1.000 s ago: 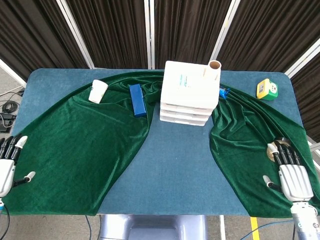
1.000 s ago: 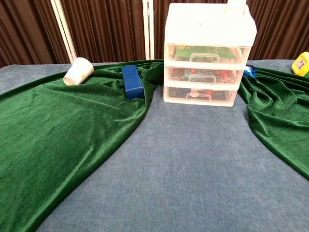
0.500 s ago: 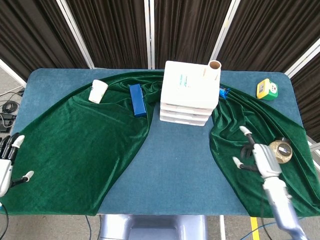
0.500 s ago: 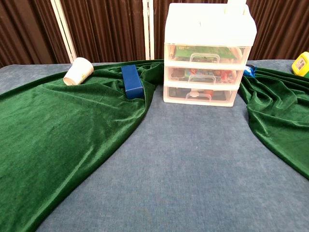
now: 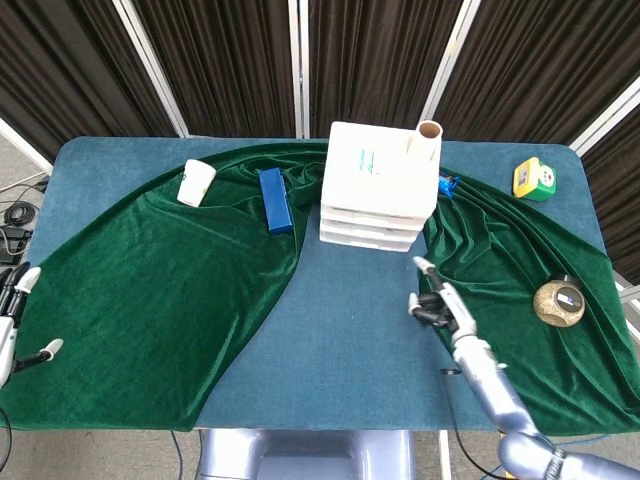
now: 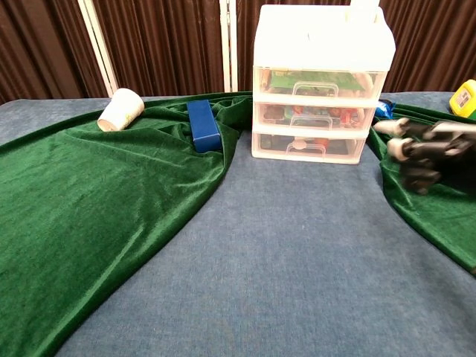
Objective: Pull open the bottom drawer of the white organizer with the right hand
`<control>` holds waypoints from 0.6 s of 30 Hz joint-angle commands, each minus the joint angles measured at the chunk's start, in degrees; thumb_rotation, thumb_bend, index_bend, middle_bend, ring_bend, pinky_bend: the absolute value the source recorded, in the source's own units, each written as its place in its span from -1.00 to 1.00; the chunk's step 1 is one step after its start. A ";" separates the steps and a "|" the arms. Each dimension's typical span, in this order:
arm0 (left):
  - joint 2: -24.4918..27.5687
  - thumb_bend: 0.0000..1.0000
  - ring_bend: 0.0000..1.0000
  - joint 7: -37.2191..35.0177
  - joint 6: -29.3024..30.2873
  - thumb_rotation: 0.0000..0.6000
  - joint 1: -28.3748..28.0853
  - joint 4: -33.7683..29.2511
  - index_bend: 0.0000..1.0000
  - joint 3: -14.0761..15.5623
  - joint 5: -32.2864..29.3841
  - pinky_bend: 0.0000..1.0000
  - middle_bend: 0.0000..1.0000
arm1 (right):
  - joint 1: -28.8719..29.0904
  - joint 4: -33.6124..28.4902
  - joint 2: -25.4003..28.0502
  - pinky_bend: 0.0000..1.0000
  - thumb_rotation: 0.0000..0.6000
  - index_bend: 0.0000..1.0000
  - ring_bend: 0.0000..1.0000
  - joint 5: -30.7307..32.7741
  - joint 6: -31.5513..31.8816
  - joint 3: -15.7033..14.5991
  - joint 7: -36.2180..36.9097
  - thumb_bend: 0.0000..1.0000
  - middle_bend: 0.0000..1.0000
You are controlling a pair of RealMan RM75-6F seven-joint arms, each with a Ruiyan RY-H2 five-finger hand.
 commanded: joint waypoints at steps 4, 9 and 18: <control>0.16 -0.94 -1.00 -0.73 -0.36 1.00 -0.10 0.28 -1.00 -0.24 -0.51 -1.00 -1.00 | 1.61 4.80 -5.70 0.62 1.00 -0.87 0.87 1.00 -2.62 0.74 3.29 0.17 0.83; 0.30 -0.94 -1.00 -1.41 -0.94 1.00 -0.27 0.47 -1.00 -0.32 -0.90 -1.00 -1.00 | 3.03 8.50 -8.91 0.62 1.00 -0.87 0.87 1.95 -5.42 1.68 5.33 0.17 0.83; 0.30 -0.94 -1.00 -2.82 -1.89 1.00 -0.63 1.28 -1.00 -0.81 -2.00 -1.00 -1.00 | 6.37 17.10 -15.37 0.62 1.00 -0.82 0.86 3.65 -8.92 3.72 6.74 0.18 0.83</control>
